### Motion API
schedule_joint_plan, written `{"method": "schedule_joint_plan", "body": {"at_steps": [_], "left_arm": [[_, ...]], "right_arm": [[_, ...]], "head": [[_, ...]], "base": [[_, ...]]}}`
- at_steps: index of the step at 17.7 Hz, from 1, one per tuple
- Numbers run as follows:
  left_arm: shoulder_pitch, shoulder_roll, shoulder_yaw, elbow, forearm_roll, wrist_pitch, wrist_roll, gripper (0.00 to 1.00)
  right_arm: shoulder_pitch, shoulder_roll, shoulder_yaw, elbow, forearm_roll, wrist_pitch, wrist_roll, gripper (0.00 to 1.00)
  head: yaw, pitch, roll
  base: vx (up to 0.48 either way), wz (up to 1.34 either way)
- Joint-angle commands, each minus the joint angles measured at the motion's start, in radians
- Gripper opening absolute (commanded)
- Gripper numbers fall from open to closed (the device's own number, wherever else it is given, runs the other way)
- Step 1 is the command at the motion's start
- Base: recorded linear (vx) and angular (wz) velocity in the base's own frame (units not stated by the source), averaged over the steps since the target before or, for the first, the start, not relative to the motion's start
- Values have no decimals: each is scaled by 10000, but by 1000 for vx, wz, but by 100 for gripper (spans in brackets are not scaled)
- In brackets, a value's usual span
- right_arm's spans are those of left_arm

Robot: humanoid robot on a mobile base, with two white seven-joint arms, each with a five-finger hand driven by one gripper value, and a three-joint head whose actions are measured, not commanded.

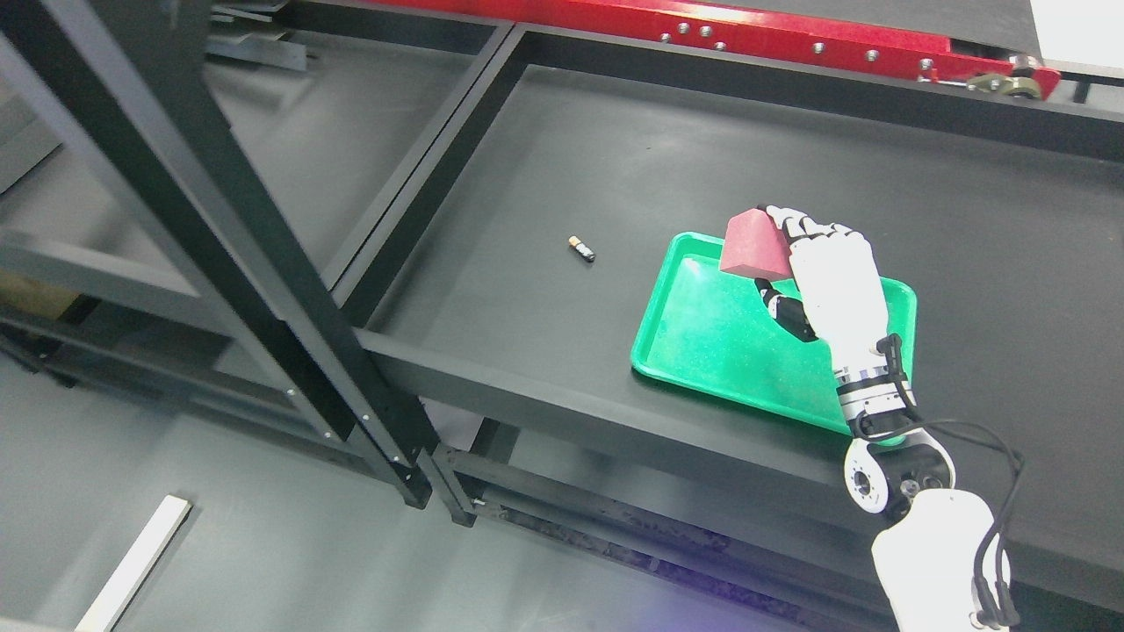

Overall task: Pick pink block from left shelf to tray
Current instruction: 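Lift the pink block up out of the green tray, then turn and drive toward the blue tray holding the block in the right hand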

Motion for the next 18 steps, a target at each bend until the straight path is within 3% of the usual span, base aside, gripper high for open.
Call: {"method": "schedule_joint_plan", "body": {"at_steps": [1, 18], "left_arm": [[-107, 175, 0, 0, -15, -6, 5, 100], [-122, 175, 0, 0, -15, -6, 5, 100]], "right_arm": [[505, -174, -121, -844, -17, 43, 13, 0], [1365, -174, -382, -1534, -186, 58, -3, 0]], "head": [[0, 0, 0], [0, 1, 0]], "base": [[-121, 216], [-135, 658]]}}
